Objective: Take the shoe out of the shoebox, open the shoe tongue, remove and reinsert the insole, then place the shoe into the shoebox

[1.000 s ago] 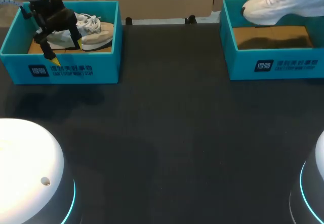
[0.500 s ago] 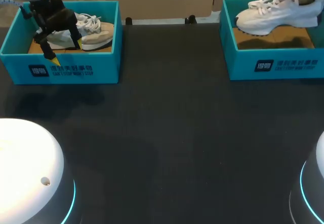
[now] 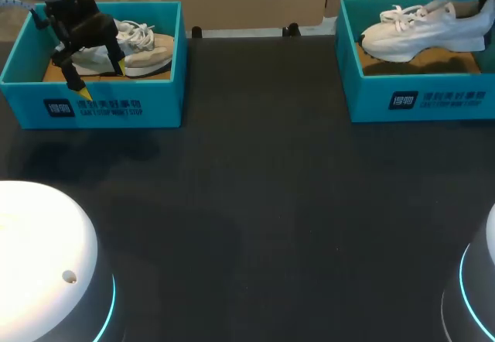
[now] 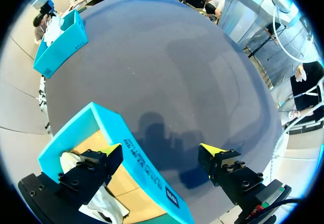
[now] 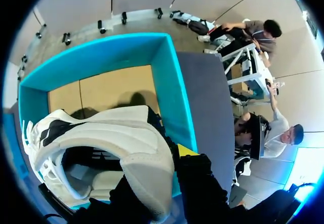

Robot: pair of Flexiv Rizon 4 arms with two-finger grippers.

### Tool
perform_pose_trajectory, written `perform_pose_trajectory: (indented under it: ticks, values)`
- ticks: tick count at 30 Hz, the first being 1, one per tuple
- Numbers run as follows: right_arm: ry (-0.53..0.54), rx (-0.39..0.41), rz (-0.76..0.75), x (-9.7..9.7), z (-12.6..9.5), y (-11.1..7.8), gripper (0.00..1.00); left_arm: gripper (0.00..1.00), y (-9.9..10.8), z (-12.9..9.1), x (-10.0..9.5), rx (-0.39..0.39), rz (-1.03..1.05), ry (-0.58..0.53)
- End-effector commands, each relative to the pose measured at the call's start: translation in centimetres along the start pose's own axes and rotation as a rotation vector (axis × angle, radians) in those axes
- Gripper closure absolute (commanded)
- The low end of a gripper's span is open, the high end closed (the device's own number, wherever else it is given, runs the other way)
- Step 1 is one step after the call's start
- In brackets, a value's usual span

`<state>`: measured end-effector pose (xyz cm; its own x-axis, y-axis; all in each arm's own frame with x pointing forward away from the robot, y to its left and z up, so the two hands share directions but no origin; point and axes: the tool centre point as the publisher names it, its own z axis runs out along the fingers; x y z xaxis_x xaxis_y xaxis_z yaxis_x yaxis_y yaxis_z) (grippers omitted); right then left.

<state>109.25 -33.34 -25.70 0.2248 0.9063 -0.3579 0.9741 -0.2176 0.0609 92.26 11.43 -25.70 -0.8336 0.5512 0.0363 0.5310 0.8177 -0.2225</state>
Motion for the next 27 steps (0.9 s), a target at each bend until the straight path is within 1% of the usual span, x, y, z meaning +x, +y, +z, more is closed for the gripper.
perform_pose_trajectory:
  ticks: [1,4,7,10,13,17,20,22,27]
  values:
    - [0.002,-0.007,-0.003,0.1,0.7,0.3,1.0,0.0,0.0,-0.1,0.0,-0.001,0.001,0.003]
    - [0.006,-0.008,-0.001,0.1,1.2,0.8,1.0,0.0,0.0,-0.1,0.0,-0.001,0.001,0.003]
    - [0.012,-0.028,-0.005,0.3,1.5,1.3,1.0,0.0,0.0,-0.1,0.0,-0.001,0.001,0.003]
    - [0.015,-0.041,-0.009,0.4,2.1,1.2,1.0,0.0,0.0,-0.1,0.0,-0.001,0.001,0.003]
    - [0.019,-0.043,-0.01,0.3,2.8,0.5,1.0,0.0,0.0,-0.1,0.0,-0.001,0.001,0.003]
    - [0.015,-0.041,-0.01,0.0,3.2,-1.0,1.0,0.0,0.0,-0.1,0.0,-0.001,0.001,0.003]
    - [0.036,-0.055,-0.023,-0.3,3.2,-2.1,1.0,0.0,0.0,-0.1,0.0,-0.001,0.001,0.003]
    - [0.023,-0.052,-0.007,-0.3,2.9,-3.0,1.0,0.0,0.0,-0.1,0.0,-0.001,0.001,0.003]
    - [0.023,-0.052,-0.007,-0.3,2.9,-3.0,1.0,0.0,0.0,-0.1,0.0,-0.001,0.001,0.003]
